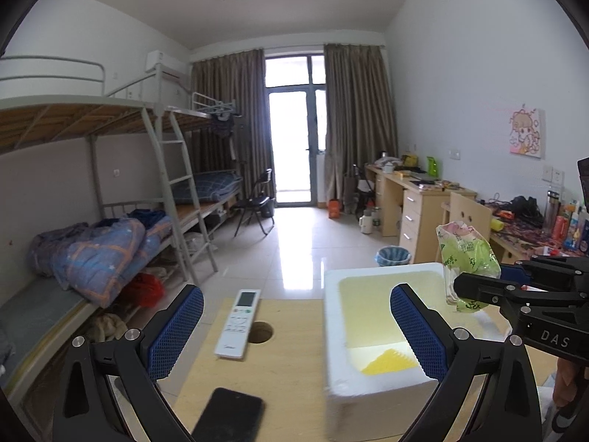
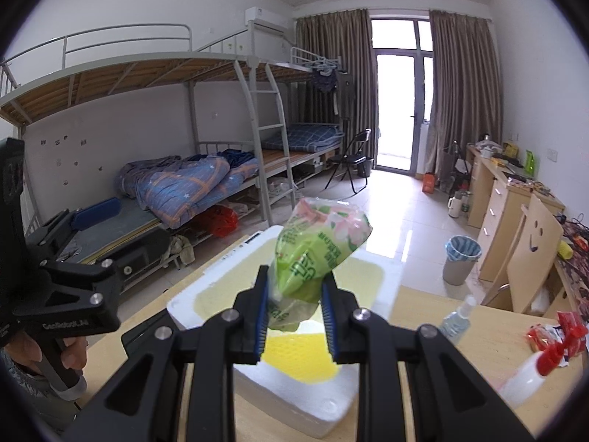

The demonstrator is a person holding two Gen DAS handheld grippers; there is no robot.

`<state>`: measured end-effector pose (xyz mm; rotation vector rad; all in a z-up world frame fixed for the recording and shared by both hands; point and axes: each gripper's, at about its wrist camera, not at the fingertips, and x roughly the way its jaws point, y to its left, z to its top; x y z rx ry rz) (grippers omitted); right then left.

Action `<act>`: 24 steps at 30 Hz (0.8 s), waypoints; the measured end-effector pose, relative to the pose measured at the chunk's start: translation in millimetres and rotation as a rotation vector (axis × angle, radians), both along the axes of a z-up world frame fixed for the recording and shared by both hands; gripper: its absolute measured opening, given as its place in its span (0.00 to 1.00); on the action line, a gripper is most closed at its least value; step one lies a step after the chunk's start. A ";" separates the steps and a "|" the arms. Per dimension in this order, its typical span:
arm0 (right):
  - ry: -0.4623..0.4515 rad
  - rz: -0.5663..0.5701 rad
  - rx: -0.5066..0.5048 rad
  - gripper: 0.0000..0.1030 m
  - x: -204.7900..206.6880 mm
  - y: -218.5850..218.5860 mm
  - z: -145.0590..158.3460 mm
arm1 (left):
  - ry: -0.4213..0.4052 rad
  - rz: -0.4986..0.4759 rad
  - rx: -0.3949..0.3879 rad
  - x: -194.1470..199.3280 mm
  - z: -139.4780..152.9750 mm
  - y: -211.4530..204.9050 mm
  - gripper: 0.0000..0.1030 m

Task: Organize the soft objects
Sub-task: 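Lower the green packet into the box and open the right tool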

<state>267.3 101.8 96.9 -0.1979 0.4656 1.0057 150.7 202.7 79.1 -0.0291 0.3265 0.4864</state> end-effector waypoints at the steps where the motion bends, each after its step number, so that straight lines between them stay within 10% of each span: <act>1: 0.003 0.004 0.000 0.29 0.2 2.8 -0.5 | -0.002 0.007 -0.002 -2.4 -0.4 2.2 0.99; 14: 0.021 0.015 -0.013 0.30 4.3 11.1 -5.3 | -0.014 0.024 -0.009 -10.1 -3.4 14.2 0.99; 24: 0.001 -0.023 -0.018 0.76 3.0 9.3 -4.5 | -0.020 0.002 -0.002 -10.8 -2.9 4.6 0.99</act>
